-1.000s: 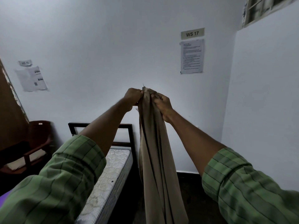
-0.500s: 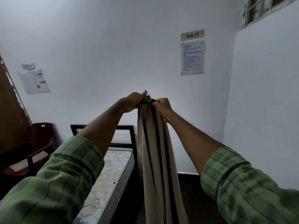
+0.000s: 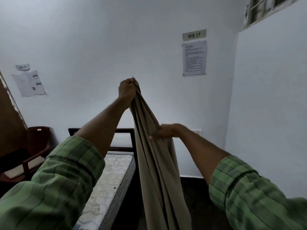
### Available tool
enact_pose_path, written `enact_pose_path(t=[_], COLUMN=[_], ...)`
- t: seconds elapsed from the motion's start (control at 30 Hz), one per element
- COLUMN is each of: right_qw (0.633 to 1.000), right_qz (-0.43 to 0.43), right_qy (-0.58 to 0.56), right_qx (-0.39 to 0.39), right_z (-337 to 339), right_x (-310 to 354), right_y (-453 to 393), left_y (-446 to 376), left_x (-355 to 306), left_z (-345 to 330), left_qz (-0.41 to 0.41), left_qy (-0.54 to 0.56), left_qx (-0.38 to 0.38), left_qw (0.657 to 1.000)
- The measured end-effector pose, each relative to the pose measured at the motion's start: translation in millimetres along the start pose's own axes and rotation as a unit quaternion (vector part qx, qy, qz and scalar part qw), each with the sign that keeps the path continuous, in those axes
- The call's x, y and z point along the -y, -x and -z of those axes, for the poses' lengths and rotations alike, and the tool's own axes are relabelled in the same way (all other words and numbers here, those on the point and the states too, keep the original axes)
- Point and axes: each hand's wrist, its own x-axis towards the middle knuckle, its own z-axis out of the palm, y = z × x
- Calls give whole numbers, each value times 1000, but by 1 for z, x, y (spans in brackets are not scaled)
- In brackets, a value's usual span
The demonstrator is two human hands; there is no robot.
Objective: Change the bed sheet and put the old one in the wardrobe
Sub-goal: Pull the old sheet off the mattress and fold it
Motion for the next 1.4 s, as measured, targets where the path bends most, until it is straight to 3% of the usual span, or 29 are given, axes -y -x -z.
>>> enact_pose_path(t=[0.03,0.1,0.17,0.2,0.27,0.37,0.43,0.57,0.73,0.9,1.13,1.3,1.33,1.4], right_qw=[1000,992,940,907,879,924,932,928,910,900,892,880,874,849], right_qz=[-4,55,130,155,164,133,134,133,182,195,201,208,218,253], right_qy=[23,-57,-221,-298,-380,-326,-316,-322,-363,-367,-400,-396,-386,-279], right_qx=[-2,-101,-227,-254,-237,-149,-114,-130,-84,-131,-66,-158,-201,-370], right_z=[-5,-10,-9,-7,1,12,12,6,4,1,-1,-6,-9,-22], right_x=[-12,-22,-11,0,27,52,57,51,55,60,61,69,70,72], right_y=[-1,-3,-4,-3,4,9,8,7,10,7,10,8,6,3], left_y=[-7,-16,-17,-17,-13,-4,4,9,6,6,6,12,13,11], left_x=[-2,-2,-2,-1,-3,-2,1,7,3,-1,-2,-9,-9,-8], left_z=[4,11,17,19,18,6,-2,1,8,7,11,18,17,16], left_qz=[9,19,8,1,-15,-18,-19,-7,1,-22,-25,-30,-44,-79], left_qy=[21,50,32,19,-12,-59,-80,-75,-85,-88,-92,-44,-55,-78], left_qx=[4,56,125,154,203,259,275,280,307,296,286,302,295,259], left_qw=[1000,997,992,988,979,964,958,957,948,951,953,952,953,959])
